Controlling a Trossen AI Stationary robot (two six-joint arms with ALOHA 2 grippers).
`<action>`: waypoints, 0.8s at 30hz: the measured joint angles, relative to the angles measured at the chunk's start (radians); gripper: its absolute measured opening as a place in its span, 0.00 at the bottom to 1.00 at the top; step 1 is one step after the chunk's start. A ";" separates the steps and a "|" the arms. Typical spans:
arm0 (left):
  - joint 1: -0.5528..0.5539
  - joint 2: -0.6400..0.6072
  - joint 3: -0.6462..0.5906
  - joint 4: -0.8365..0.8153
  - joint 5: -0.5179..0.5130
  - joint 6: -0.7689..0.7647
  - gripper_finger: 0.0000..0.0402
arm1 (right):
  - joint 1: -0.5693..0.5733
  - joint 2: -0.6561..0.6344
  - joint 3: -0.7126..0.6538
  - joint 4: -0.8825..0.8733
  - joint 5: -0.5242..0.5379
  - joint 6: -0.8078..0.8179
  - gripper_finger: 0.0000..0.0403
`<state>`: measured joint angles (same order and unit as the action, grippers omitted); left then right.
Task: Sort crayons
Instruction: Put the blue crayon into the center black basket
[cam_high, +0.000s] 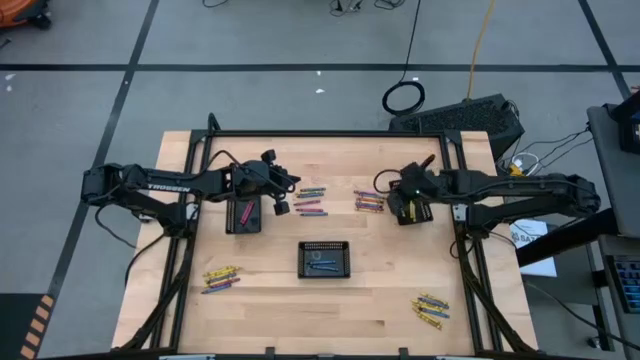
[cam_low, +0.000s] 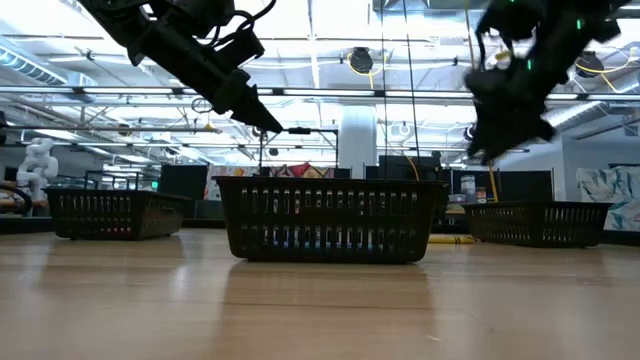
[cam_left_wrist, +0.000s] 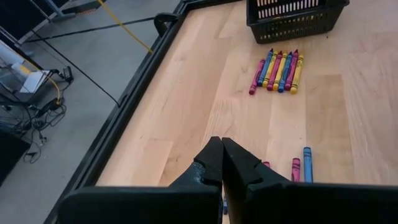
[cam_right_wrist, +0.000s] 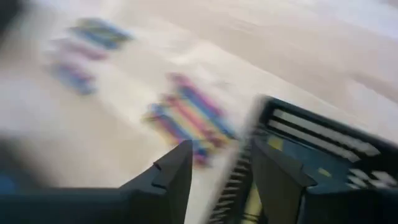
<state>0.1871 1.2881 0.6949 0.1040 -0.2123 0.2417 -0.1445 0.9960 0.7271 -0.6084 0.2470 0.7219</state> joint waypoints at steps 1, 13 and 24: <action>-0.002 0.000 0.000 0.000 0.001 0.000 0.00 | 0.023 0.004 0.027 0.001 -0.045 -0.045 0.35; -0.040 0.000 0.000 0.003 0.003 0.003 0.00 | 0.345 0.142 0.161 -0.038 -0.308 -0.119 0.27; -0.046 0.000 0.000 0.006 0.003 0.053 0.00 | 0.392 0.257 0.160 -0.120 -0.494 -0.003 0.37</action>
<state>0.1413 1.2881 0.6949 0.1104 -0.2092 0.2951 0.2474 1.2526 0.8875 -0.7288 -0.2469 0.7184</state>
